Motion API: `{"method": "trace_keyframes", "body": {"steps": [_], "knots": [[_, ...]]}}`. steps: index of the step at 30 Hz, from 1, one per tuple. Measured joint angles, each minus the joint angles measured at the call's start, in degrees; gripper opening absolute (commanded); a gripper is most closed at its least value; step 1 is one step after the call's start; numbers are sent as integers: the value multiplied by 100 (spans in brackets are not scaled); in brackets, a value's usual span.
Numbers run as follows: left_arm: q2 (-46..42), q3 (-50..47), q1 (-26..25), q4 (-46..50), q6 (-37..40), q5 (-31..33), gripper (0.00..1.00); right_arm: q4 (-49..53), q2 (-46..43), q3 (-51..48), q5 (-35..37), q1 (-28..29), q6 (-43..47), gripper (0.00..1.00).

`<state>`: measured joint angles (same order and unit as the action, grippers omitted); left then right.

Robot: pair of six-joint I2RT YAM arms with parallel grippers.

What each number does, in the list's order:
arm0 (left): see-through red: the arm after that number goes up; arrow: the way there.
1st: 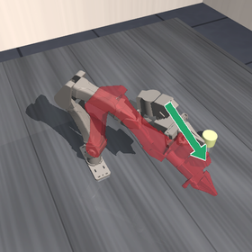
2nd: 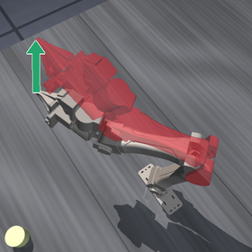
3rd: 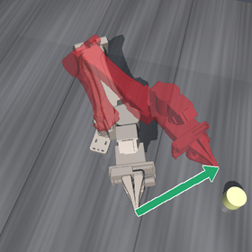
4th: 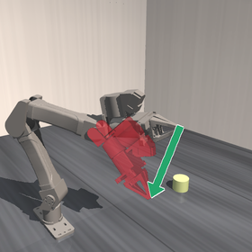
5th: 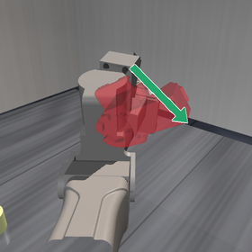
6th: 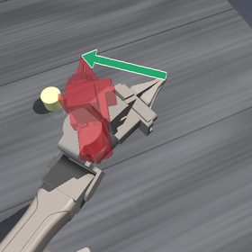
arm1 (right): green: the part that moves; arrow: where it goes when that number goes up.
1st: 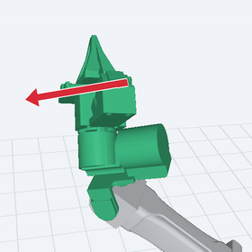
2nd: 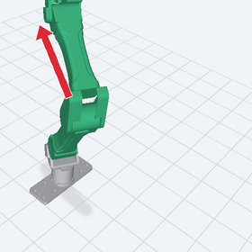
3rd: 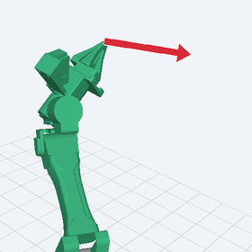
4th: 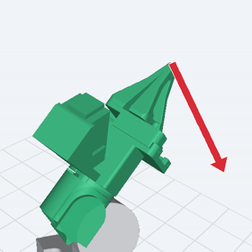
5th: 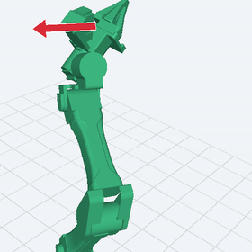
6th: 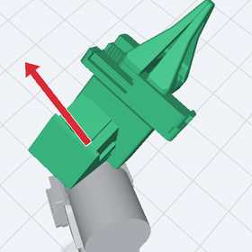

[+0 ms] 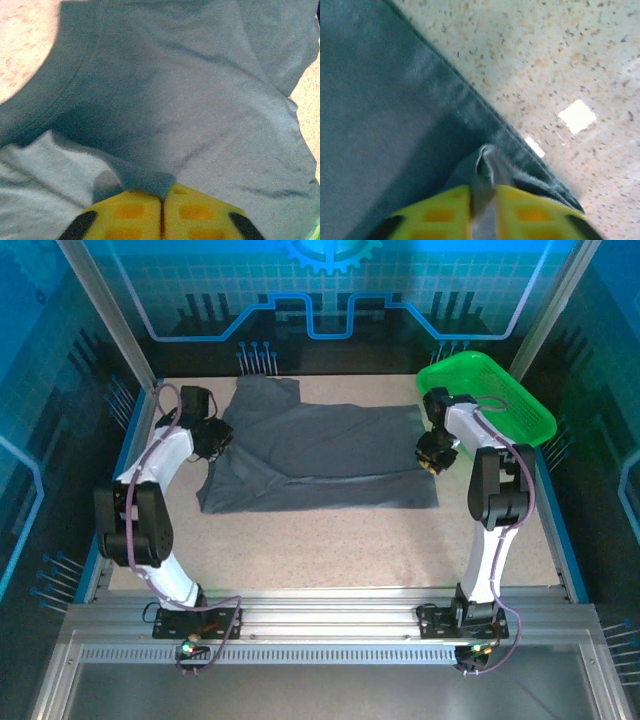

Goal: Fold and stack the t-shirts

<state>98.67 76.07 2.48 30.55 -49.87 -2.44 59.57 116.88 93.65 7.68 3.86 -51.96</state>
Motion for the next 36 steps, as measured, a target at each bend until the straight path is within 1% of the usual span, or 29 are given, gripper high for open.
{"method": "trace_keyframes", "body": {"steps": [1,2,5,7,9,11,13,15,17,20,23,27,30,32,33,36], "knots": [[122,164,11,39,52,-7,49,-4,85,107,-55,-61,72,57],[197,284,31,52,94,-4,50,-7,140,199,-68,-107,131,60],[111,308,94,138,186,2,50,11,57,302,-61,-168,393,62],[-133,107,133,162,210,13,50,-39,-151,181,-59,-162,546,63],[-588,-337,164,280,219,24,48,-212,-603,-264,-68,-155,682,62],[-1182,-1016,216,321,173,-2,48,-391,-1222,-984,-166,-157,774,61],[-1716,-1764,348,345,70,-92,48,-581,-1775,-1718,-350,-157,844,61],[-1967,-2321,549,393,13,-197,49,-774,-2164,-2363,-533,-157,905,63],[-1932,-2699,802,348,-39,-328,50,-997,-2363,-2942,-791,-188,968,63],[-1744,-2883,1051,295,-42,-398,51,-1322,-2350,-3440,-1134,-352,1040,64],[-1425,-2883,1167,61,52,-439,51,-1554,-2286,-3580,-1340,-549,1091,64],[-1060,-2876,1185,-105,127,-455,49,-1768,-2057,-3578,-1456,-592,1110,62],[-870,-2876,1185,-107,195,-448,44,-1797,-1897,-3580,-1462,-592,1104,60],[-861,-2876,1185,-120,221,-431,37,-1832,-1836,-3578,-1458,-592,1075,55],[-861,-2876,1185,-140,234,-428,33,-1847,-1805,-3578,-1453,-592,1069,51],[-809,-2876,1185,-238,262,-409,18,-1670,-1659,-3434,-1351,-614,1001,33]]}}
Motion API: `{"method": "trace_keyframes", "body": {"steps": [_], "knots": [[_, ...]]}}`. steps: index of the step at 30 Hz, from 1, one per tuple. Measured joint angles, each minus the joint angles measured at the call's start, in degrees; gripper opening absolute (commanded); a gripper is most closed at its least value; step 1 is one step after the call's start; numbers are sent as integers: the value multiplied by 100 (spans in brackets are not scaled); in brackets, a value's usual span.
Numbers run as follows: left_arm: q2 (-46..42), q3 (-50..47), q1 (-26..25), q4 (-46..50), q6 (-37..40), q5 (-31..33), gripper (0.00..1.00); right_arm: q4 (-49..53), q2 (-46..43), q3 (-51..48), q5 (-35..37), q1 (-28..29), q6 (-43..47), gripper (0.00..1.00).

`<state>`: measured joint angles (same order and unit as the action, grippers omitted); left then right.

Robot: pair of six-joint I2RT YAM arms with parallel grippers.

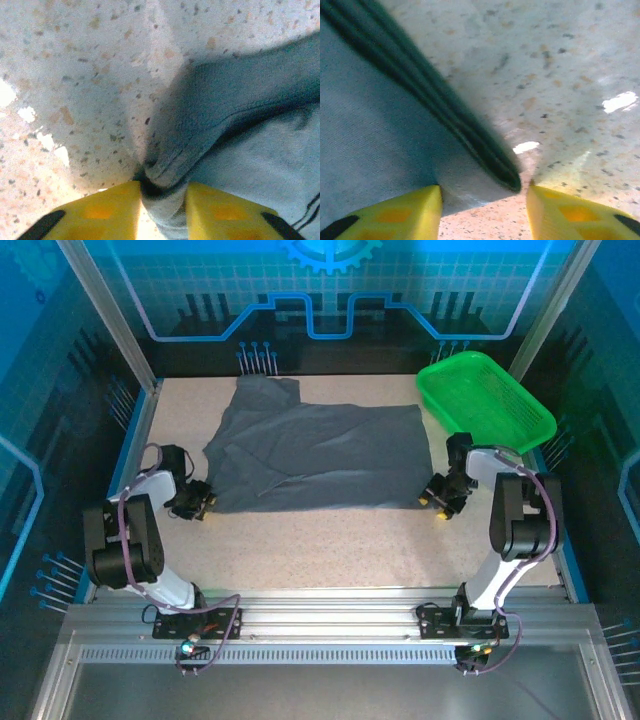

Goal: Fold and stack the t-shirts

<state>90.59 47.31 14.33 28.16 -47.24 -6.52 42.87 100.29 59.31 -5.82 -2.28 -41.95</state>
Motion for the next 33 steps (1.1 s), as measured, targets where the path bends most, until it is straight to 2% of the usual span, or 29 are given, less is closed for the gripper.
{"method": "trace_keyframes", "body": {"steps": [3,6,10,14,22,26,33], "knots": [[92,70,0,-37,92,15,3,310,197,221,146,-4,-24,14],[98,153,0,-87,125,87,0,229,382,494,125,24,-4,1],[37,168,-2,-46,136,212,0,55,442,608,282,83,24,0],[-501,55,-2,87,129,330,0,76,267,470,527,240,-81,0],[-2039,-1180,-2,820,-356,715,0,356,-876,-907,841,527,-789,0],[-2302,-1663,-2,1239,-752,831,0,586,-1456,-1504,907,599,-1152,0],[-2745,-1718,-2,1679,-1211,977,0,841,-2057,-2055,992,680,-1445,0]]}}
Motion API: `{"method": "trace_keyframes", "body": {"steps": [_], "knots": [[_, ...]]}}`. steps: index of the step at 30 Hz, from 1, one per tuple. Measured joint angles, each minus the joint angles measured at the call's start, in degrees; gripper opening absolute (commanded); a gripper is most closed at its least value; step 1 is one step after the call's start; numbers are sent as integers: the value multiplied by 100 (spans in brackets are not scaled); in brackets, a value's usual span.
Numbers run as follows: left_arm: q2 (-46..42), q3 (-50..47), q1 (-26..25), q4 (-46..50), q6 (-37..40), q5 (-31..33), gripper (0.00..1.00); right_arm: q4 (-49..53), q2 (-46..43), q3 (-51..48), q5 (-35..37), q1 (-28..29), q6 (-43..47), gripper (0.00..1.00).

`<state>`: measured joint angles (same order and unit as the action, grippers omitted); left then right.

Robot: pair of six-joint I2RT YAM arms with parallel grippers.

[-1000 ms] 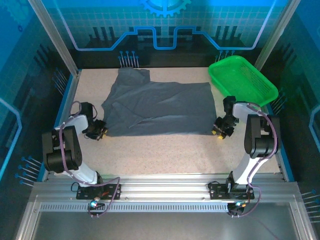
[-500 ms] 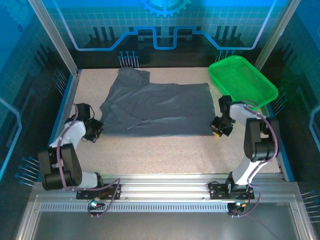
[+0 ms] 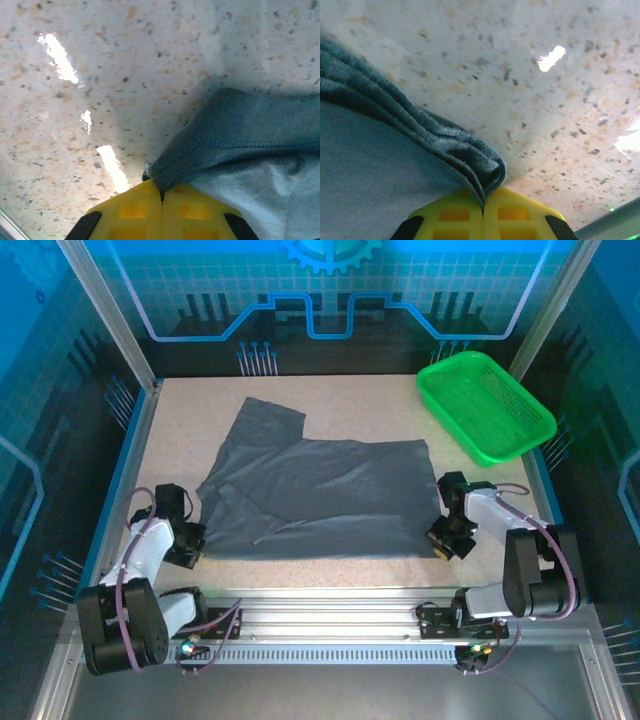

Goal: Fold and stack the t-shirts

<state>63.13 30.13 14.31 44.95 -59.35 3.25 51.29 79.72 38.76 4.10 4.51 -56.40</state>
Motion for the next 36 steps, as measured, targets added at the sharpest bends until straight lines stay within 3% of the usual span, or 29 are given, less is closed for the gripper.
{"method": "trace_keyframes", "body": {"steps": [1,5,8,11,14,19,25,29,36], "knots": [[-66,-48,0,28,-72,7,5,11,4,-4,-2,0,2,2],[-387,-254,0,219,-380,52,37,63,83,68,31,0,68,39],[-763,-264,0,455,-649,155,50,210,72,256,168,2,219,51],[-1014,-125,-120,756,-820,271,51,302,-90,614,306,131,363,54],[-1158,328,-573,962,-1025,367,52,175,-380,1045,284,586,619,58],[-1246,623,-1827,553,-1670,114,52,-1294,-597,1259,-929,1558,1220,61],[-1062,-83,-3464,-365,-3025,-282,52,-2511,-46,1620,-2170,2481,1687,60],[-739,-337,-3644,-949,-3609,-313,50,-2857,151,1620,-2505,2538,1707,59],[-236,-330,-3670,-1565,-3897,-334,43,-3042,282,1620,-2747,2544,1749,59]]}}
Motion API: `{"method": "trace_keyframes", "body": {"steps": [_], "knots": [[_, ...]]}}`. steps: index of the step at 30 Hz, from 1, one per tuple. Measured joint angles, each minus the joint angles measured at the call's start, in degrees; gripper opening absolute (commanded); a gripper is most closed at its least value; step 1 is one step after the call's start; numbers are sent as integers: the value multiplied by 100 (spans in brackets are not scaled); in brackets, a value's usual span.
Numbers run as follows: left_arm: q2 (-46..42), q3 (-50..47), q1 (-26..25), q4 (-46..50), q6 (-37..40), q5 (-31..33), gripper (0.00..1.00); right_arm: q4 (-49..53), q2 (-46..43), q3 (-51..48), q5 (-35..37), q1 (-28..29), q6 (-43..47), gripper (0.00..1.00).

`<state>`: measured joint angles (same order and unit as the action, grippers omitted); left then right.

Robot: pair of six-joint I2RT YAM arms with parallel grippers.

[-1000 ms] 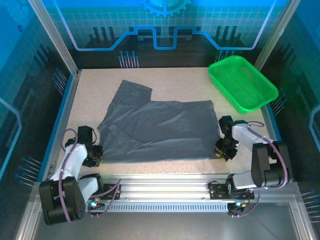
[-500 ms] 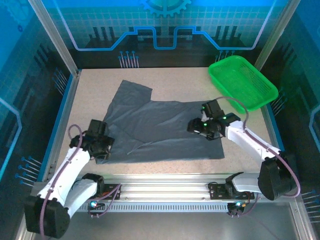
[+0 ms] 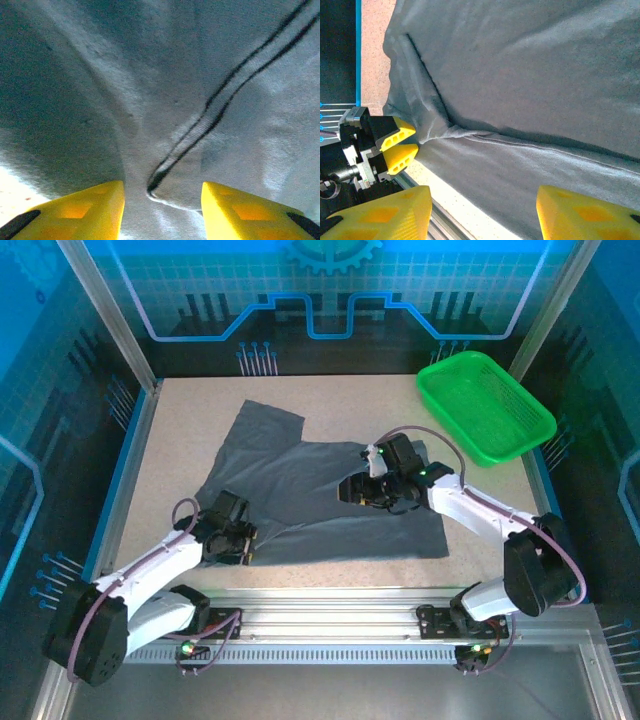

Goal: Fold and stack the t-shirts

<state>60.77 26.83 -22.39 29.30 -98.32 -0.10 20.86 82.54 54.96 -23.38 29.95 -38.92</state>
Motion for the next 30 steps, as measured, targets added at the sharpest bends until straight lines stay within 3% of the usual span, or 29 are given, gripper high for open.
{"method": "trace_keyframes", "body": {"steps": [7,14,22,30], "knots": [[214,0,-20,-330,-81,-70,34,-2,79,0,-26,0,0,57],[326,0,-31,-444,-61,-118,0,7,149,2,-20,0,2,55],[466,437,-35,-358,299,-103,0,24,149,2,46,0,-2,52],[1609,1707,-39,-177,1346,-103,0,114,149,2,83,-107,-4,50]]}}
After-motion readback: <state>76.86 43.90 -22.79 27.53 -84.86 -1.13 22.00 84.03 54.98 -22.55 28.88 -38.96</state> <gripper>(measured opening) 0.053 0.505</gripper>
